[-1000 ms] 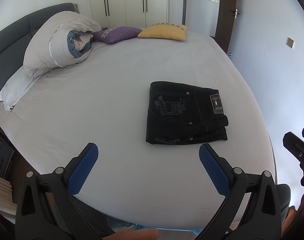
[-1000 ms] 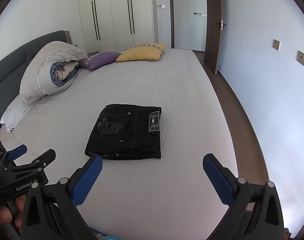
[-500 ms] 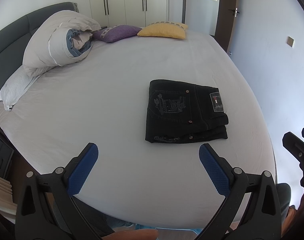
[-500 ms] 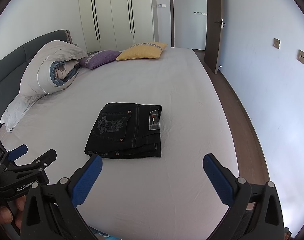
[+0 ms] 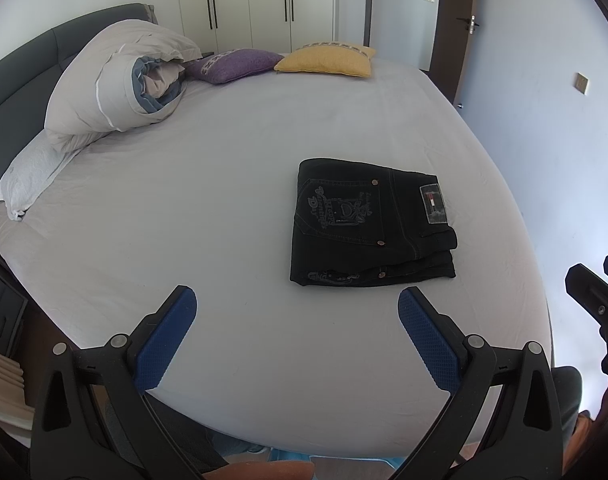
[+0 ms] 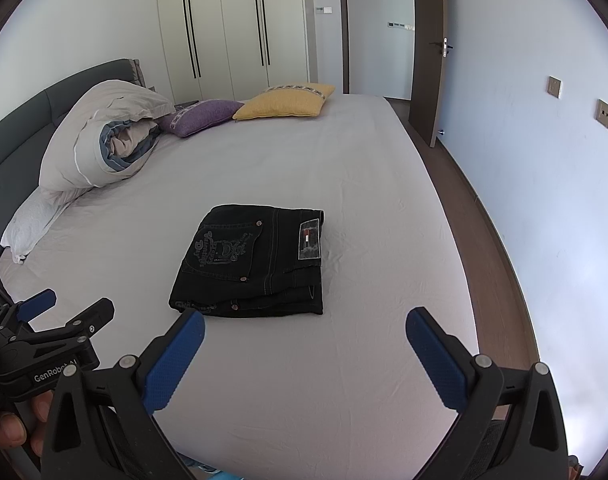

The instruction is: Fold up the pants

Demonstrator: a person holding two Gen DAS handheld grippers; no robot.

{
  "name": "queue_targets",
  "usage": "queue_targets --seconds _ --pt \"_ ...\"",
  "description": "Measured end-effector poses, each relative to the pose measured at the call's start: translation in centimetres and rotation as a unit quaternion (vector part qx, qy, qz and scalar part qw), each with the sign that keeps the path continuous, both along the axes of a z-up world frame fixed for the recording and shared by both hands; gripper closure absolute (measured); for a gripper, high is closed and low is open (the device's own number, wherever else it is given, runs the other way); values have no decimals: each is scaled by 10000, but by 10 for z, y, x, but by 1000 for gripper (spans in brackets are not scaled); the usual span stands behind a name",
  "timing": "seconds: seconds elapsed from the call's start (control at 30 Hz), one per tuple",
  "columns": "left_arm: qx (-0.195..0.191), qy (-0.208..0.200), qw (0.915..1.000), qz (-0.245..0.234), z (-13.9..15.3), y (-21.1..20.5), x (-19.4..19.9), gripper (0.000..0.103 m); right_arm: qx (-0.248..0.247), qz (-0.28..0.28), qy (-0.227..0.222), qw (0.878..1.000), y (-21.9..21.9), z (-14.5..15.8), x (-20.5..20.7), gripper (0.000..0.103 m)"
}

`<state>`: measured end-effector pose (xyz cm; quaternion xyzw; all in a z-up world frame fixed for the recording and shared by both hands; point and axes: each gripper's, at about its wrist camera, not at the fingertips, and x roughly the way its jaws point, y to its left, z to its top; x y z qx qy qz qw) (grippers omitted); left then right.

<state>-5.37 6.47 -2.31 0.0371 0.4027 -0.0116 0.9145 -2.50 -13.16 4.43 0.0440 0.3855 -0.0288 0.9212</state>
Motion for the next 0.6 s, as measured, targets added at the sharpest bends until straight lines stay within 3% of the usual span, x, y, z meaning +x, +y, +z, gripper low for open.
queue_targets --seconds 0.6 --pt "-10 -62 10000 -8 3 3 -2 0 -6 5 8 10000 -3 -2 0 0"
